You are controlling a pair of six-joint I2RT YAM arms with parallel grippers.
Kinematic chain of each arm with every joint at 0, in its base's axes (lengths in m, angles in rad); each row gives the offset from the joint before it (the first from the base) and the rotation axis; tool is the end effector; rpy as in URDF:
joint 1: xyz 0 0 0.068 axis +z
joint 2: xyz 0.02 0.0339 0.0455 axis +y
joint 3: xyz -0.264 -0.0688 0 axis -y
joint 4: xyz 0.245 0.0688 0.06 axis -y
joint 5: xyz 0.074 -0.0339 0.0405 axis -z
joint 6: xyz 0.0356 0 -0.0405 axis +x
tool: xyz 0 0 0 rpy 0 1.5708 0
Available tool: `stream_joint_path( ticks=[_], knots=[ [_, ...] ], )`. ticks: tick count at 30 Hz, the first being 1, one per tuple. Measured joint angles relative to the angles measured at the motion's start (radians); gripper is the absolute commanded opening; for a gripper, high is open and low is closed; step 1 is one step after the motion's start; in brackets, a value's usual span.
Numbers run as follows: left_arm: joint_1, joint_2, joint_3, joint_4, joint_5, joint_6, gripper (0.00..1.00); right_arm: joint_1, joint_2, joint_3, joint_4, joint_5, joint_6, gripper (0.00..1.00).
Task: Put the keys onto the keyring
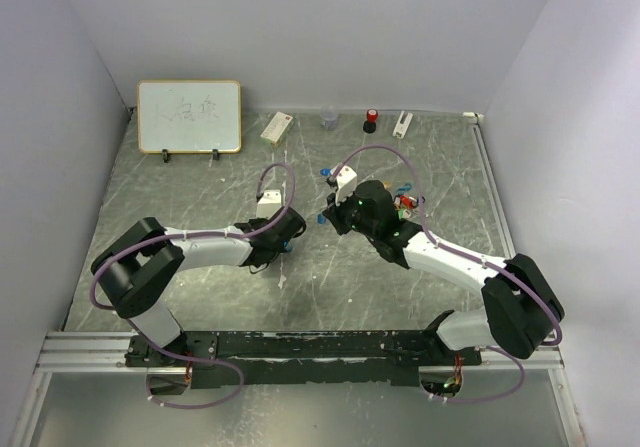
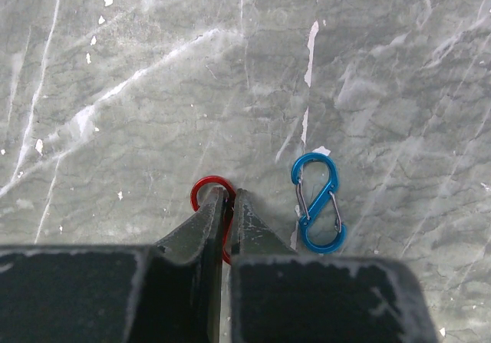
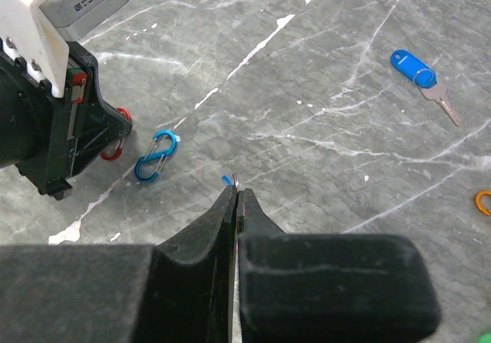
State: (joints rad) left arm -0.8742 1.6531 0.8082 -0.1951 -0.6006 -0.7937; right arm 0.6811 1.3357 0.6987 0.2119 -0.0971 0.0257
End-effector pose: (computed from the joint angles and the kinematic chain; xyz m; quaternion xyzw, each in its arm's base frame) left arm 0.2089 -0.2184 0.1441 -0.0404 0.9242 0.0063 0.3798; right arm 0.2238 0.1858 0.2276 -0.2951 0.7862 0.2256 0.4938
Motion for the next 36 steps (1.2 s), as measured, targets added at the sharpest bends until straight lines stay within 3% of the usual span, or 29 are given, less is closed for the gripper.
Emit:
stream_joint_path(
  ticks=[20, 24, 36],
  knots=[
    [0.0, 0.0, 0.0, 0.0, 0.0, 0.001, 0.08, 0.002, 0.0, 0.0, 0.0, 0.0, 0.0, 0.0],
    [0.0, 0.0, 0.001, 0.0, 0.0, 0.003, 0.24, 0.002, 0.0, 0.0, 0.0, 0.0, 0.0, 0.0],
    [0.0, 0.003, 0.003, -0.009, 0.006, 0.008, 0.52, 0.002, 0.0, 0.0, 0.0, 0.0, 0.0, 0.0]
  ],
)
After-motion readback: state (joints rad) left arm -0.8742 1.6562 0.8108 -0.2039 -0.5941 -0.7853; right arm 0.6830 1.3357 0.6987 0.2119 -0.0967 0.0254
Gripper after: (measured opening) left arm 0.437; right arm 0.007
